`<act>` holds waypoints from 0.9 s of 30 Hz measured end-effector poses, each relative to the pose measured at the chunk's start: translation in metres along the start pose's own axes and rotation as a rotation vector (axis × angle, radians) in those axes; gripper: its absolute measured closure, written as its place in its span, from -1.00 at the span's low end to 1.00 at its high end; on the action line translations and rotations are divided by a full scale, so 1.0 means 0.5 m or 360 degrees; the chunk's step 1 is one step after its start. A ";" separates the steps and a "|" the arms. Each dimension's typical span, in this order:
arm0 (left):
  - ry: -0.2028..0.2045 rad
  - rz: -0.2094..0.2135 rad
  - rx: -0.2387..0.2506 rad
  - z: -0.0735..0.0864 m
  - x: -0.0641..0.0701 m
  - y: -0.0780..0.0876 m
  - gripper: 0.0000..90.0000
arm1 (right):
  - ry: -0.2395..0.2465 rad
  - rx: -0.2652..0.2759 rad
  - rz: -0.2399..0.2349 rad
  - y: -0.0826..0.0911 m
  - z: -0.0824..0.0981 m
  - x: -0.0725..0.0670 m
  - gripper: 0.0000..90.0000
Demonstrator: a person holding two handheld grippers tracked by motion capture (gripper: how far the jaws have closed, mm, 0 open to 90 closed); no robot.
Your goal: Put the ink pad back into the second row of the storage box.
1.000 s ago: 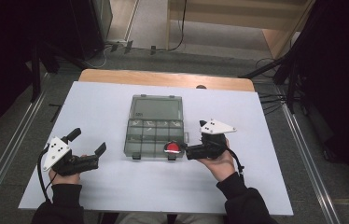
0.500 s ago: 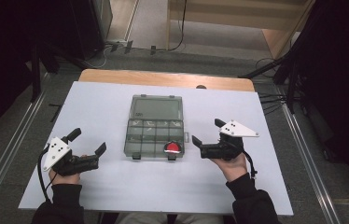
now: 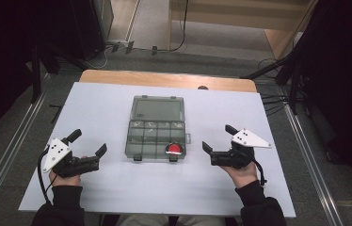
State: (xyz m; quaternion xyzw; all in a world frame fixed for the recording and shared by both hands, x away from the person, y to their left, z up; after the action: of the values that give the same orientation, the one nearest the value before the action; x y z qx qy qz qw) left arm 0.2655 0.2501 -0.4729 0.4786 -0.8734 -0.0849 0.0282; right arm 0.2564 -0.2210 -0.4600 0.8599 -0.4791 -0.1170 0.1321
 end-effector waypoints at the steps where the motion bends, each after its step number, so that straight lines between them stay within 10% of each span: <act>1: 0.0000 0.0001 0.0000 0.000 0.000 0.000 -1.00 | -0.0001 0.0013 -0.0001 0.003 0.002 0.001 -1.00; 27: 0.0020 -0.0018 0.0014 0.008 -0.004 0.003 -1.00 | -0.0090 0.0208 0.0112 0.090 0.121 0.081 -1.00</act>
State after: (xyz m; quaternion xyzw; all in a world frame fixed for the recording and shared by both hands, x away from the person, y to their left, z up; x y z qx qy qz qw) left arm 0.2648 0.2533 -0.4765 0.4842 -0.8709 -0.0783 0.0313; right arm 0.2215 -0.2853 -0.5045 0.8456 -0.5192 -0.1050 0.0660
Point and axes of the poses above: each handheld gripper's, and its own axes: y roughly backward along the jaws, z roughly out of its underside, x roughly to its right, the point moved 1 cm from there along -y, roughly forward along the jaws, and after that the axes turned 2 degrees about -y, right-handed, at the moved point
